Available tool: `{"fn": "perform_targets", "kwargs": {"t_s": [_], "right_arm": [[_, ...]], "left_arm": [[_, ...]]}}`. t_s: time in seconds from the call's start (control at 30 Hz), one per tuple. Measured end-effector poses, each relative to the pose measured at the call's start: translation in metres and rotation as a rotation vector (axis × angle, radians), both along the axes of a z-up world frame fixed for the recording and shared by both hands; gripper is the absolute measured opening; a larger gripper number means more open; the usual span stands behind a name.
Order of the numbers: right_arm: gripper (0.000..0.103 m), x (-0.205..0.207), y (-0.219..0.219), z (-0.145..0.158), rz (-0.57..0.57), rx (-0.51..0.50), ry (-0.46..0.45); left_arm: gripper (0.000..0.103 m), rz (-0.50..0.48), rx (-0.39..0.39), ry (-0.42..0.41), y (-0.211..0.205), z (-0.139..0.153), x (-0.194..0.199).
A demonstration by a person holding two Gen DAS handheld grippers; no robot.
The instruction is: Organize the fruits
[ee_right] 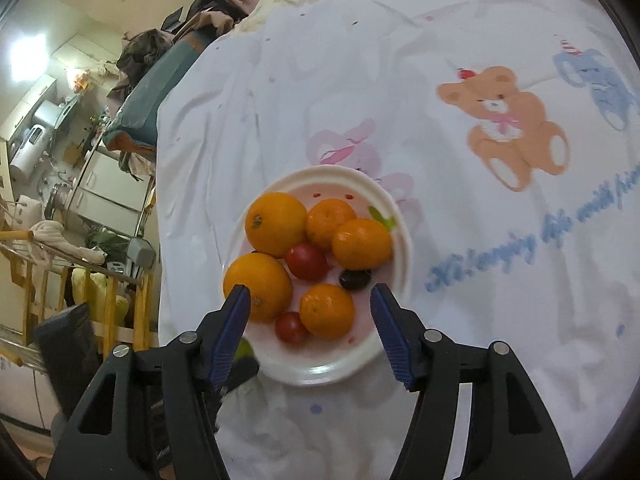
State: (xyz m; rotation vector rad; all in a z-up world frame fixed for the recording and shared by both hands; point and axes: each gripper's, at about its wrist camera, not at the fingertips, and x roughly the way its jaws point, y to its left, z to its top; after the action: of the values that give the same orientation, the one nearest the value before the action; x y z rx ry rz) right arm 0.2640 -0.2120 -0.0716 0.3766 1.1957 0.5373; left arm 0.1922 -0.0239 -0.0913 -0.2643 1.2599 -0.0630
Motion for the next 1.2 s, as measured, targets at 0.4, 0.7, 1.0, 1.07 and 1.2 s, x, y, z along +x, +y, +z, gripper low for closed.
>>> {"fn": "perform_targets", "kwargs": {"t_s": [0.4, 0.7, 1.0, 1.07, 1.2], "right_arm": [[0.065, -0.006, -0.021, 0.019, -0.029, 0.022, -0.036], [0.065, -0.013, -0.029, 0.026, -0.053, -0.006, -0.068], [0.081, -0.063, -0.023, 0.043, -0.020, -0.110, -0.184], [0.081, -0.082, -0.017, 0.055, -0.001, -0.131, -0.248], [0.089, -0.113, -0.014, 0.070, -0.006, -0.160, -0.333]], "left_arm": [[0.062, -0.013, 0.079, -0.007, -0.015, 0.000, 0.004], [0.074, -0.023, 0.107, -0.113, -0.015, 0.027, -0.009], [0.080, 0.064, 0.225, -0.306, 0.008, 0.077, -0.046], [0.097, 0.065, 0.253, -0.345, 0.013, 0.087, -0.055], [0.098, 0.103, 0.220, -0.403, 0.027, 0.105, -0.076]]}}
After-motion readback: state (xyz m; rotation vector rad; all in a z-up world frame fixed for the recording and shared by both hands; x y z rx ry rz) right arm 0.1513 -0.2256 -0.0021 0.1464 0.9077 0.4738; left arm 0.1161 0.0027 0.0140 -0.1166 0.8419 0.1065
